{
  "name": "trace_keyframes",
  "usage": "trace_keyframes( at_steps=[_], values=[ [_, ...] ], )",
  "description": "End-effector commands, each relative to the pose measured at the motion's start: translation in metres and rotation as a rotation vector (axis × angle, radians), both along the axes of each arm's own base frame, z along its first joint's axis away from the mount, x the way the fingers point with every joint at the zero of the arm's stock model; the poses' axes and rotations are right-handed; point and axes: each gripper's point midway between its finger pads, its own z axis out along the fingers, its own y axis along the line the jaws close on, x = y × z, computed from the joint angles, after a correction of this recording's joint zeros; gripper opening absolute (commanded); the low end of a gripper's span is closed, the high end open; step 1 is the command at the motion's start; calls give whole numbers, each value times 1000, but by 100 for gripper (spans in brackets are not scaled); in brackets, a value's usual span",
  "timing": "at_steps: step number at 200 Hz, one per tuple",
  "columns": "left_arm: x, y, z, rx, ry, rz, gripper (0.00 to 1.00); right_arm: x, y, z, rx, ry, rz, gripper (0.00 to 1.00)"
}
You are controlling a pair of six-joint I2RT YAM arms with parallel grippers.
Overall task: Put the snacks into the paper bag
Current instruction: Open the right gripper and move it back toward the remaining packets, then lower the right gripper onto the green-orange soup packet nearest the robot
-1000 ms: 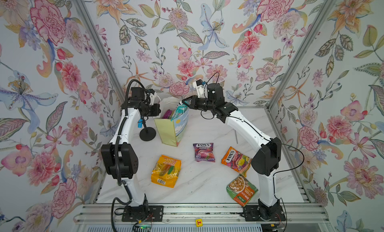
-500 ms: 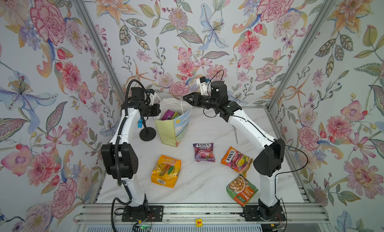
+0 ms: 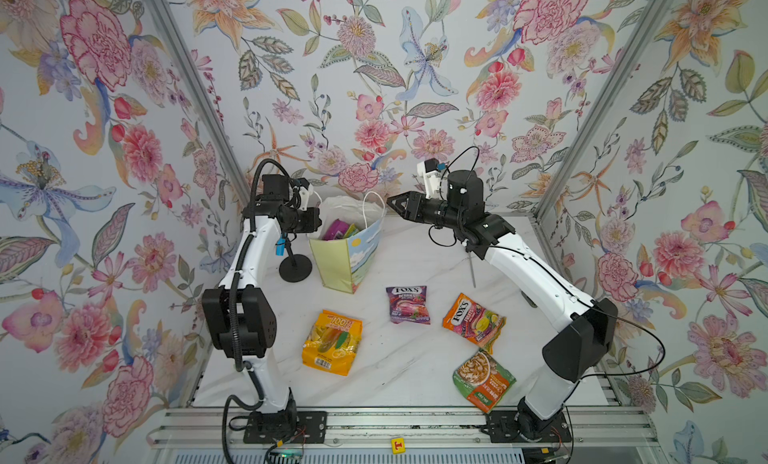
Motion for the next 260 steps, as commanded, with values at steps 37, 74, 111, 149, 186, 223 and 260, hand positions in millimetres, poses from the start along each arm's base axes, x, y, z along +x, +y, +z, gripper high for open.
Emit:
trace_keyframes(
  at_steps=[37, 74, 111, 149, 186, 223, 260],
  values=[
    [-5, 5, 15, -5, -31, 9, 2, -36, -87, -95, -200, 122, -239, 46],
    [-5, 5, 13, -7, -26, 9, 2, -82, -150, -179, -442, 308, -372, 46],
    [-4, 6, 13, -6, -27, 11, 2, -140, -196, -231, -722, 414, -488, 48],
    [-4, 5, 13, -6, -26, 10, 2, -202, -217, -261, -886, 492, -570, 59],
    [-5, 5, 12, -6, -24, 9, 2, -246, -232, -284, -880, 603, -637, 93],
    [-5, 5, 13, -7, -25, 10, 2, -273, -253, -312, -771, 728, -732, 99],
    [-5, 4, 12, -7, -25, 7, 2, -287, -269, -333, -665, 824, -782, 99]
  ],
)
